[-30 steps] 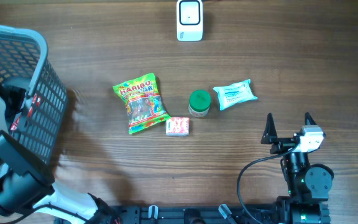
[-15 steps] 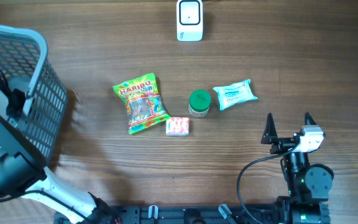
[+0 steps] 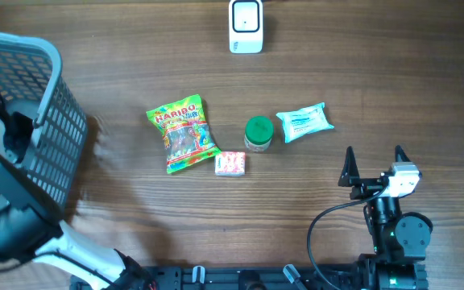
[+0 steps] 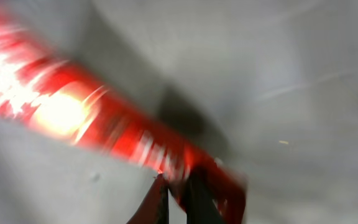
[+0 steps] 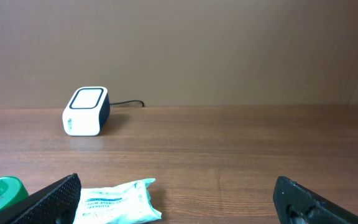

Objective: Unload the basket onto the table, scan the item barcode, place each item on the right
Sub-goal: 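Reach into the basket and grasp the red NESCAFE stick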

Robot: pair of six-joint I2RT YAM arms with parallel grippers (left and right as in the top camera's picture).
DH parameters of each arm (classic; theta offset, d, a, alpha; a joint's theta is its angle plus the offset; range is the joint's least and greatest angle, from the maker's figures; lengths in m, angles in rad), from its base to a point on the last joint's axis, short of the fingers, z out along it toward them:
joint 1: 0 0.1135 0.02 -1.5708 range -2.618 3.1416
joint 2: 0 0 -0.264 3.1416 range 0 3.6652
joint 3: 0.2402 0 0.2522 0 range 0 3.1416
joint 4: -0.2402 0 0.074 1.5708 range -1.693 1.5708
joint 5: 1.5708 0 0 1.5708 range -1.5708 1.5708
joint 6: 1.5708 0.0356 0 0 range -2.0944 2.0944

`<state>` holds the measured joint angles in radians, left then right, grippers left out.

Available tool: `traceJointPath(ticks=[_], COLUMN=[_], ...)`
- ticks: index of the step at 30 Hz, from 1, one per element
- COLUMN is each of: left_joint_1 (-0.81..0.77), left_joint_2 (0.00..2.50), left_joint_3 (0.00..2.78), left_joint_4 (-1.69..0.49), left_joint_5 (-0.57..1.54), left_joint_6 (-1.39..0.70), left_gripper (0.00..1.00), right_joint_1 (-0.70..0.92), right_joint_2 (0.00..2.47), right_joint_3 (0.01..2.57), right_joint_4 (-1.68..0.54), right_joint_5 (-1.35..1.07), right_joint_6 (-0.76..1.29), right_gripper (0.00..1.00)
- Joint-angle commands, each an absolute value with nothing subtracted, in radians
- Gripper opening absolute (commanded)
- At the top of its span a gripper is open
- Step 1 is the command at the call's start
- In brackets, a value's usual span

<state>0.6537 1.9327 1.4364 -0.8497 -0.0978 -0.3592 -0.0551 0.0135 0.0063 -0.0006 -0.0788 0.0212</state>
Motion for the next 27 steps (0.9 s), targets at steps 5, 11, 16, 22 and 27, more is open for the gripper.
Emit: traceJointPath(ticks=[5,11,16,22,27], left_joint_1=[0.652,0.678,0.679,0.679,0.683], left_joint_2=[1.605,1.602,1.776,1.942,1.999], left_joint_3=[1.476,1.427,1.401,1.401,1.39], left_joint_4=[-0.878,-0.978,-0.95,-0.863,-0.804], left_joint_5=[-0.101,-0.161,-0.256,-0.276,-0.309], left_joint_6=[-0.375,-0.741,-0.805,-0.805,-0.804], left_gripper=[0.04,1.0,0.99,0.92,1.0], right_joint_1=[-0.057,-0.057,-0.057,-0.057,-0.057], right_joint_2=[0.007,0.007,0.007,0.007,0.007], right_joint_3=[0.005,0.005,0.005,0.005,0.005], right_joint_4=[0.002,0.002,0.002,0.003,0.002], right_joint_5=[-0.086,-0.086,-0.086,-0.086,-0.086], right_joint_6=[0.028,0.028,0.028,0.027,0.028], right_gripper=[1.0,1.0,1.0,1.0,1.0])
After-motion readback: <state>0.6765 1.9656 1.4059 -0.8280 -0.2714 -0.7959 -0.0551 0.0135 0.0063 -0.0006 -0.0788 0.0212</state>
